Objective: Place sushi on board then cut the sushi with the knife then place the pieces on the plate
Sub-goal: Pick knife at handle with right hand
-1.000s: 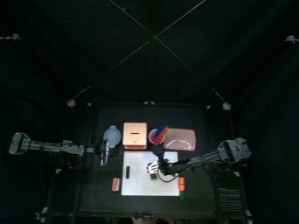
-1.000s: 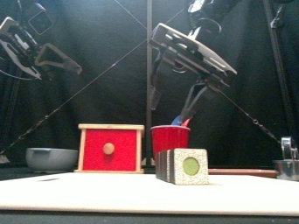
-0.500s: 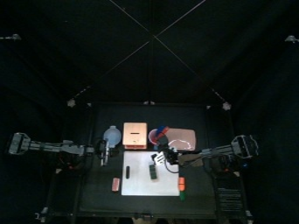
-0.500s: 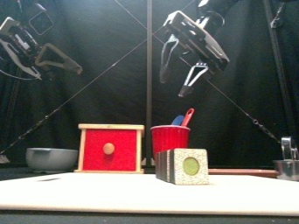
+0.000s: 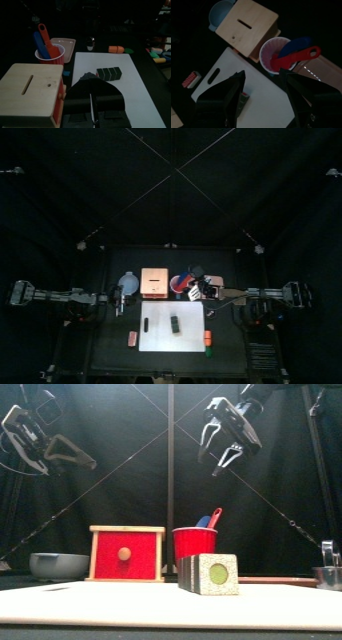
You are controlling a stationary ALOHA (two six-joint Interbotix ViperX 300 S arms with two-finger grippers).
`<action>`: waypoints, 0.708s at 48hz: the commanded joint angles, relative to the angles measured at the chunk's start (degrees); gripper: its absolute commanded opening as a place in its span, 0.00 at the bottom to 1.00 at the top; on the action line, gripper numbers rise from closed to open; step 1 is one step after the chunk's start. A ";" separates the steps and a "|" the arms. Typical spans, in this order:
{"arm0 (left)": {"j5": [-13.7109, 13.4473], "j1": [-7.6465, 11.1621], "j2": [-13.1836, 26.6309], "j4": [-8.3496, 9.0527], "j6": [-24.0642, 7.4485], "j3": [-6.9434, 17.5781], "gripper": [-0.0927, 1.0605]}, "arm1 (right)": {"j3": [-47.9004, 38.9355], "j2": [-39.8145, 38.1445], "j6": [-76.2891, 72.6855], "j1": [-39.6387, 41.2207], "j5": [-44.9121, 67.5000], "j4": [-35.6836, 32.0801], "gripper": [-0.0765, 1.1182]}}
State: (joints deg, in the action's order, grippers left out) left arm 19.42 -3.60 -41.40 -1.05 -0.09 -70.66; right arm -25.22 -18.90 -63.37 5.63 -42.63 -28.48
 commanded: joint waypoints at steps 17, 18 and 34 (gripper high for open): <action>0.70 -1.14 0.09 -2.11 0.00 1.76 0.06 | 2.55 -3.08 27.69 14.77 1.49 16.96 0.81; 0.70 -1.05 0.09 -2.20 0.00 1.76 0.06 | 2.72 -3.08 29.09 15.56 1.41 17.93 0.81; 0.62 -1.23 0.18 -3.16 0.00 1.85 0.06 | 7.12 -0.53 53.09 28.04 -3.78 39.99 0.81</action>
State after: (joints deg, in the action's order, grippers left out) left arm 19.51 -4.57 -41.31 -3.96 -0.09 -70.49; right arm -21.01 -19.78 -14.50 31.03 -44.65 6.15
